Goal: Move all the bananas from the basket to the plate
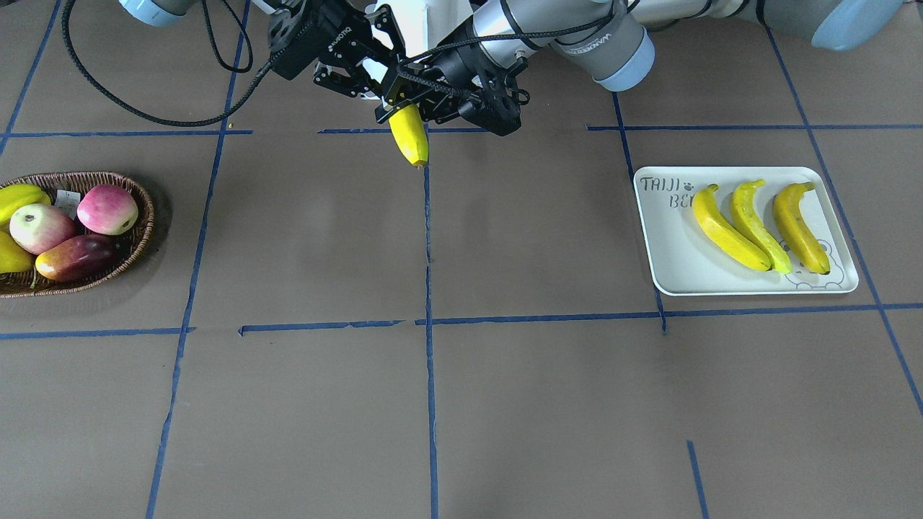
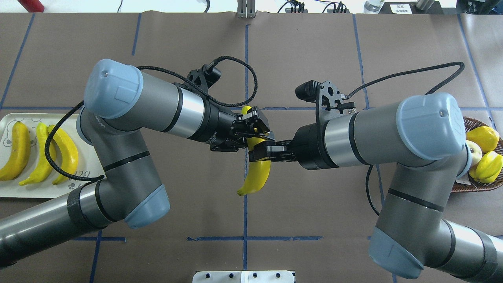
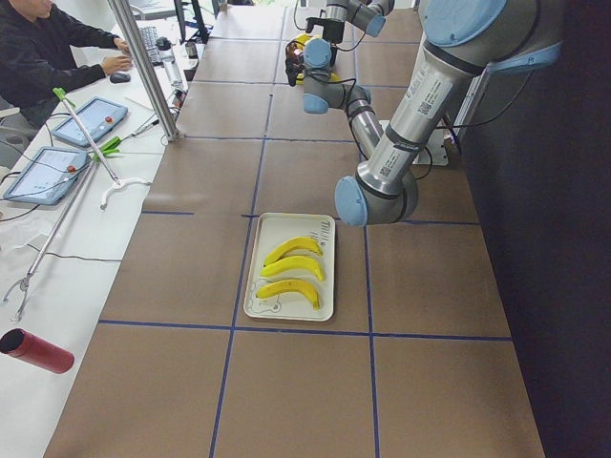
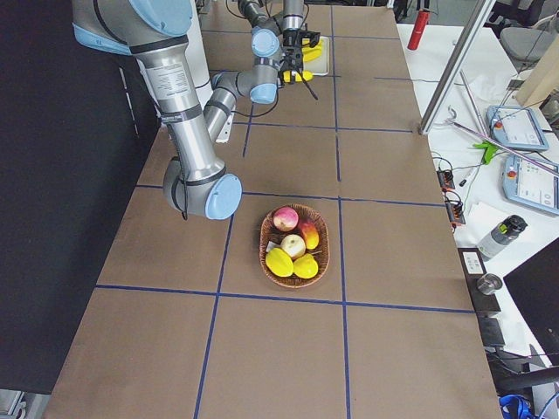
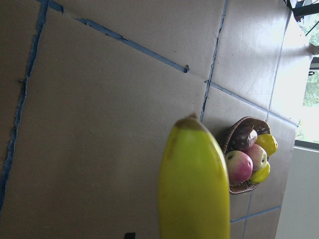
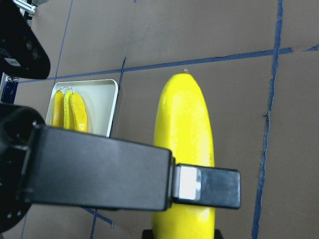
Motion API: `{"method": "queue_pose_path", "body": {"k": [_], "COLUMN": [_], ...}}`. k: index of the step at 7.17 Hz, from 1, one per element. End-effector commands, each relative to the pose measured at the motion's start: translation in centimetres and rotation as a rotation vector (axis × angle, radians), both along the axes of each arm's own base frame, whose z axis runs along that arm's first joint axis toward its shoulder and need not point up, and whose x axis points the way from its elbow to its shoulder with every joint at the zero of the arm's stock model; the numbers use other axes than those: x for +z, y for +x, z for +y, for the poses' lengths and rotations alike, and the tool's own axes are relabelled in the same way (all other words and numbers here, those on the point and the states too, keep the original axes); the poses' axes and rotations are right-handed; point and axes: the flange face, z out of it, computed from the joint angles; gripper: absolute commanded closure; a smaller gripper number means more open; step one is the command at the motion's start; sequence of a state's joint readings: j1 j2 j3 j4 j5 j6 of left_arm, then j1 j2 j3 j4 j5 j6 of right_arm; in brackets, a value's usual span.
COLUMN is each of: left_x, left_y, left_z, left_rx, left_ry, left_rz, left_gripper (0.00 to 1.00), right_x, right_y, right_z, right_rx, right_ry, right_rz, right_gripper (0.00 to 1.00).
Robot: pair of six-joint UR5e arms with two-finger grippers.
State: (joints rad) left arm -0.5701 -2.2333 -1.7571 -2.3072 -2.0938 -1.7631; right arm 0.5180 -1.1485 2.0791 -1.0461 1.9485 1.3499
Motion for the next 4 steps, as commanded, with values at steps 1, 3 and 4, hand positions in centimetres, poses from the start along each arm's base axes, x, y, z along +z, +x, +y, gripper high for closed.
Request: {"method": "queue_pose_path", "body": {"k": [1, 3, 4], "left_x": [0.0, 0.3, 0.4], "left_y": [0.1, 0.1, -0.1], "left_z": [0.1, -0.1, -0.4], "left_rx": [0.003, 0.0, -0.01], "left_ry": [-0.006, -0.012, -0.013], "left_rz": [0.0, -0.007, -0.01], "left_gripper": [1.0, 1.0, 1.0], "right_x": [0.2, -0.2, -0.3], "right_y": [-0.2, 0.4, 1.1], "right_z": [0.1, 0.3, 0.4], "right_rx": [-0.002, 0.002, 0.005], "right_ry": [-0.008, -0.003, 0.0], "right_rz": [0.003, -0.008, -0.015], "right_gripper": [0.02, 0.0, 0.0]}}
